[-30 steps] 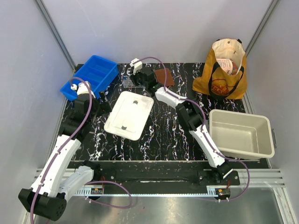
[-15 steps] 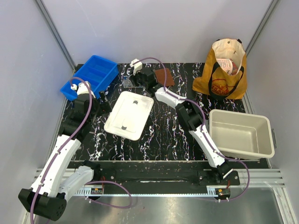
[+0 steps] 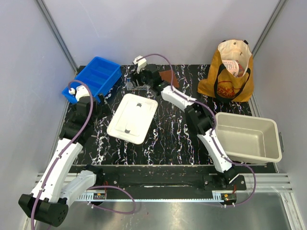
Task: Organize the chemistry lab equipment
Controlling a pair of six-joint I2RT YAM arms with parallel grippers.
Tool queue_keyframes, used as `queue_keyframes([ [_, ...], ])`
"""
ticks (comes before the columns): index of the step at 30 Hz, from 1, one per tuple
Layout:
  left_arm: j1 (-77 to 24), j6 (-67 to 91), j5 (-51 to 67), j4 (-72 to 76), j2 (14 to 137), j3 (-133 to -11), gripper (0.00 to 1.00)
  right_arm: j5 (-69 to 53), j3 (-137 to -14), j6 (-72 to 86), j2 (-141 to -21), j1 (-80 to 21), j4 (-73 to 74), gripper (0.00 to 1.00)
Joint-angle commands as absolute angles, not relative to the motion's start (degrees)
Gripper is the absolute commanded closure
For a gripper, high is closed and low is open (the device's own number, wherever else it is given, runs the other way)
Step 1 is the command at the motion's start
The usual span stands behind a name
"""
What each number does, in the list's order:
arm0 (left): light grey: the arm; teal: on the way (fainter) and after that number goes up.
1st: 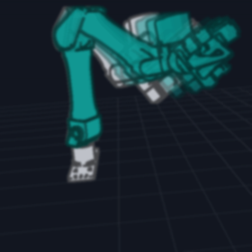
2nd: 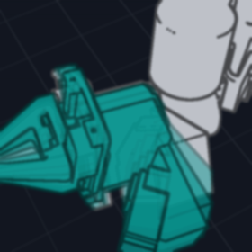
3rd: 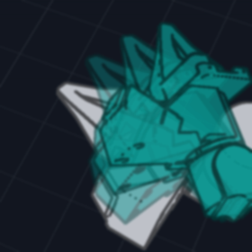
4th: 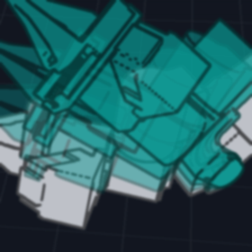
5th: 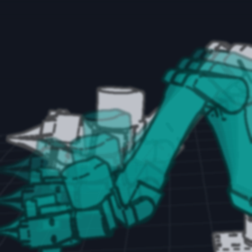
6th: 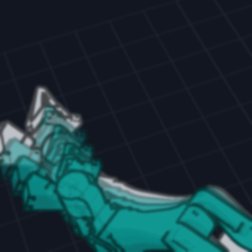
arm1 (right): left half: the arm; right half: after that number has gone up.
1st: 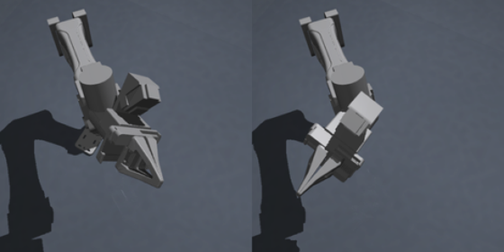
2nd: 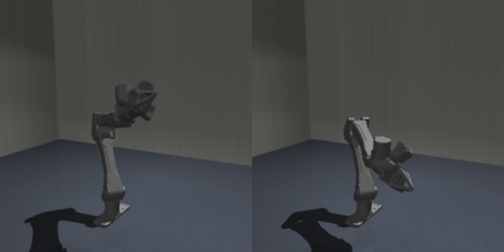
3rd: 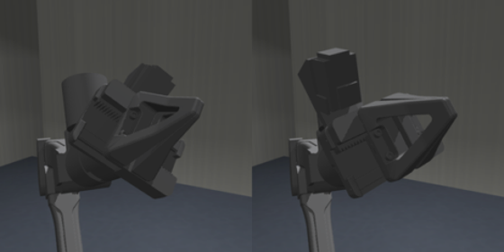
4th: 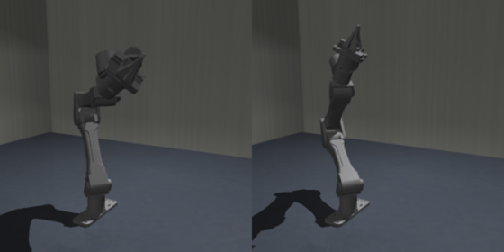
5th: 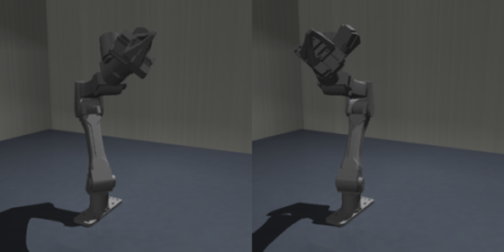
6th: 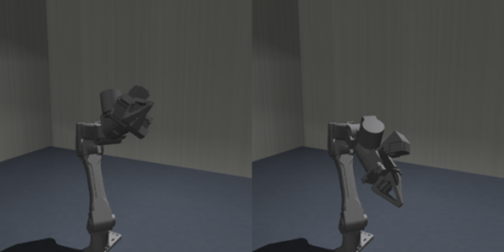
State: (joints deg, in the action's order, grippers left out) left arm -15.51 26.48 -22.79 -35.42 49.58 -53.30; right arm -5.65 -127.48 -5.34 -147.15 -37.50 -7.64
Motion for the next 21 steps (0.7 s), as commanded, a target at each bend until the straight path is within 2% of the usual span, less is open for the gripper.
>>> queue_keyframes([
  [1, -15.1, 32.5, -28.9, -40.4, 49.6, -58.1, 0.01, -7.1, -121.6, -6.3, -131.9, -38.6, -8.4, 0.22],
  [3, -14.2, 34.4, -28.2, -43.1, 50.2, -59.1, 0.01, -6.7, -115.3, -5.6, -125.7, -39.0, -11.6, 0.14],
  [5, -12.9, 35.7, -28.2, -46.2, 50.7, -59.9, 0.01, -6.2, -109.7, -4.4, -120.1, -39.5, -14.3, 0.02],
  [6, -11.8, 36.6, -28.9, -47.6, 50.8, -60.1, 0.01, -5.9, -107.3, -3.6, -117.9, -39.5, -14.8, 0.0],
  [9, -5.7, 40.7, -30.0, -53.4, 51.2, -60.7, 0.03, -5.3, -100.8, -0.4, -110.7, -39.7, -14.1, 0.0],
  [12, -0.1, 48.9, -35.5, -59.9, 51.5, -61.3, 0.14, -4.4, -92.8, 4.7, -102.9, -39.7, -13.1, 0.0],
  [15, 6.0, 57.4, -40.1, -64.2, 51.8, -59.2, 0.16, -3.4, -83.3, 5.8, -94.8, -40.1, -14.1, 0.0],
  [21, 20.8, 60.8, -27.1, -59.5, 53.5, -50.9, 0.28, 1.0, -73.9, 6.8, -84.3, -40.3, -13.2, 0.0],
])
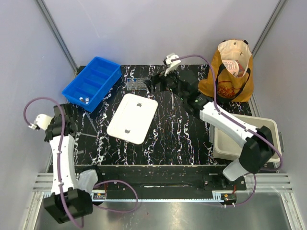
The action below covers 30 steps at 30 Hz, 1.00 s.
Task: Organize the chemistry lab equipment
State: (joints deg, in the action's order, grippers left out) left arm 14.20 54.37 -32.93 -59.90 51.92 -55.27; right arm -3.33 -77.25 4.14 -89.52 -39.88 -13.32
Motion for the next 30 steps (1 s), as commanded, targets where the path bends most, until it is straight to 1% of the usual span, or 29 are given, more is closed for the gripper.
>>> queue_keyframes([
  [1, 23.5, 61.8, -25.9, -59.2, 54.3, -49.9, 0.31, 1.3, -72.5, 7.6, -82.9, -40.3, -13.0, 0.0],
  [6, 29.3, 62.3, -27.0, -54.3, 58.4, -46.3, 0.44, -1.2, -67.1, 9.8, -77.4, -40.3, -15.1, 0.0],
  [10, 31.7, 62.6, -27.1, -52.7, 61.8, -45.6, 0.46, -1.1, -65.9, 10.9, -74.4, -40.3, -14.7, 0.0],
  [14, 31.7, 66.1, -25.4, -49.6, 62.8, -42.6, 0.46, -0.4, -65.0, 12.1, -71.4, -40.3, -15.3, 0.0],
  [18, 31.7, 67.9, -24.7, -49.5, 67.4, -42.5, 0.46, -1.3, -65.0, 12.3, -69.1, -40.3, -15.4, 0.0],
  [22, 31.7, 69.5, -24.0, -50.0, 71.5, -43.3, 0.5, -1.7, -64.7, 12.7, -66.9, -40.3, -15.2, 0.0],
  [26, 31.7, 71.9, -22.9, -48.3, 72.0, -41.3, 0.52, -1.1, -64.1, 12.1, -65.5, -40.3, -15.7, 0.0],
  [30, 31.7, 74.2, -21.7, -46.2, 72.0, -38.5, 0.52, -0.4, -63.5, 11.6, -65.7, -40.3, -15.7, 0.0],
])
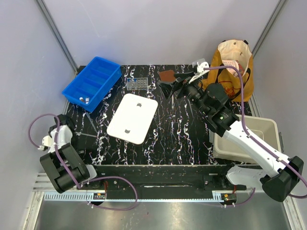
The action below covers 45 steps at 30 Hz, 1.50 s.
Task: Organize the chemistry lab equipment
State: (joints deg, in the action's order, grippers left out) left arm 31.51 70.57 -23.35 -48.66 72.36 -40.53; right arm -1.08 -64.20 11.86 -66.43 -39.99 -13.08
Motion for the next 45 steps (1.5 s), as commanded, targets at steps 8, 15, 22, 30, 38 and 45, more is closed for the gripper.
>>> queue_keyframes([
  [8, 32.6, 75.3, -23.6, -45.6, 74.7, -35.9, 0.59, 1.5, -62.7, 12.1, -66.4, -40.3, -16.0, 0.0],
  [15, 33.0, 74.4, -22.9, -46.4, 73.9, -36.5, 0.89, 3.3, -63.5, 14.9, -66.5, -40.3, -13.2, 0.0],
  [22, 32.7, 63.4, -15.0, -53.1, 68.4, -46.8, 1.0, 6.4, -68.8, 20.2, -70.4, -40.3, 1.2, 0.0],
  [30, 21.6, 47.5, 8.4, -37.2, 51.9, -47.3, 1.0, 4.3, -74.4, 19.8, -76.6, -40.3, 9.0, 0.0],
  [38, 3.1, 38.4, 27.2, -16.5, 48.4, -44.2, 0.99, -9.6, -91.5, 17.1, -85.3, -40.3, 23.9, 0.11],
  [45, -6.1, 28.2, 38.8, -12.9, 50.3, -46.5, 0.98, -26.8, -101.5, 19.5, -92.5, -40.3, 29.0, 0.29],
])
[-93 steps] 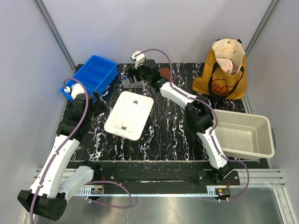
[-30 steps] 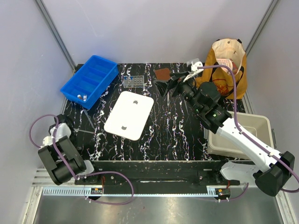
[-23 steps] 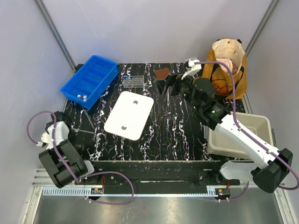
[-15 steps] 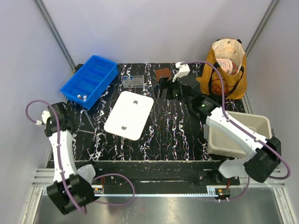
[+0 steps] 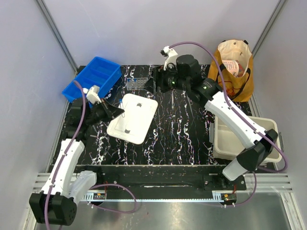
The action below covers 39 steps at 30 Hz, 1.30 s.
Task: Organize the chemistry lab equipment
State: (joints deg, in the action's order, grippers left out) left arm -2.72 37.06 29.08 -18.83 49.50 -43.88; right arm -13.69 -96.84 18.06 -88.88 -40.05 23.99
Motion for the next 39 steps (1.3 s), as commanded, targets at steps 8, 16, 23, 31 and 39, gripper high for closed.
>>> queue_keyframes([
  [8, -14.8, 18.1, 37.4, -15.6, 49.7, -47.9, 0.96, -40.0, -108.2, 22.9, -101.7, -40.3, 32.8, 0.27],
  [16, -16.2, 16.9, 37.3, -15.2, 48.7, -47.2, 0.95, -43.5, -109.6, 21.6, -105.7, -40.3, 38.0, 0.34],
  [23, -16.8, 16.8, 37.7, -15.2, 48.4, -46.9, 0.97, -49.9, -102.4, 27.3, -103.7, -40.3, 28.3, 0.41],
  [31, -16.9, 16.7, 37.9, -15.2, 47.9, -46.7, 0.98, -48.4, -102.1, 29.3, -104.0, -40.3, 25.8, 0.56],
  [39, -16.9, 16.9, 37.8, -15.2, 48.1, -46.8, 0.98, -48.2, -100.2, 30.9, -102.6, -40.3, 23.5, 0.87],
])
